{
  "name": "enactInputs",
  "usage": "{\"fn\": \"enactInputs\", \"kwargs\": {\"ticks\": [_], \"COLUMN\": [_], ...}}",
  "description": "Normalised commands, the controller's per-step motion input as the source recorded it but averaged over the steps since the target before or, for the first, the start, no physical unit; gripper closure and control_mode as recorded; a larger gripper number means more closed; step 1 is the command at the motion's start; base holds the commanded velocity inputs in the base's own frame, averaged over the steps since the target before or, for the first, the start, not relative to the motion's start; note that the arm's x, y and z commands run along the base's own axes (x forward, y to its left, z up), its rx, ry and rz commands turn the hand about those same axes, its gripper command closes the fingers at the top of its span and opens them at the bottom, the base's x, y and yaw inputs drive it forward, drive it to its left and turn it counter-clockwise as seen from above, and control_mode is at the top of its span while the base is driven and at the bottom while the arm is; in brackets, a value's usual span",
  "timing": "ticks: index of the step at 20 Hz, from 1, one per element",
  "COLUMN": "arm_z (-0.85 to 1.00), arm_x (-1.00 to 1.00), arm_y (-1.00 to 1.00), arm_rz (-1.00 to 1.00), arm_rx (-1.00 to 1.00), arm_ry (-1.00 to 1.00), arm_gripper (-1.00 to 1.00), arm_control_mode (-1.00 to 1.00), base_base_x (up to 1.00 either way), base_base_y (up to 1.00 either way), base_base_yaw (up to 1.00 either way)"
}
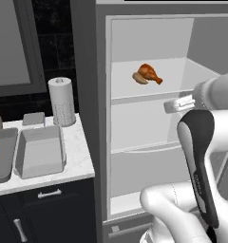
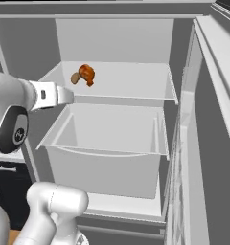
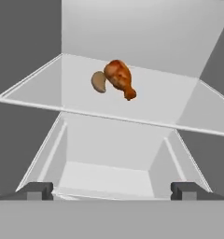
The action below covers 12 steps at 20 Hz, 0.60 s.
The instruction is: Place one sweet potato and one chicken drumstick in each tupperware on the nearby counter, to pack two identical lunches.
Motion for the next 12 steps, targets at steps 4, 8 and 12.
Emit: {"fn": "enactInputs", "kwargs": {"ticks": [4, 8, 12], "arm_z": [0.21, -0.01, -0.02], "arm_x": [0.49, 0.71, 0.86], "arm_y": [-0.1, -0.09, -0.05], "arm_rz": [0.02, 0.01, 0.0], "arm_rx": [0.0, 0.0, 0.0], "arm_ry": [0.0, 0.04, 0.0], "arm_gripper": [-1.0, -1.0, -1.0], "arm_control_mode": [-1.0, -1.0, -1.0], "base_base_x": [0.0, 0.0, 0.0], "base_base_y": [0.0, 0.0, 0.0], "base_base_yaw": [0.0, 0.0, 0.0]}}
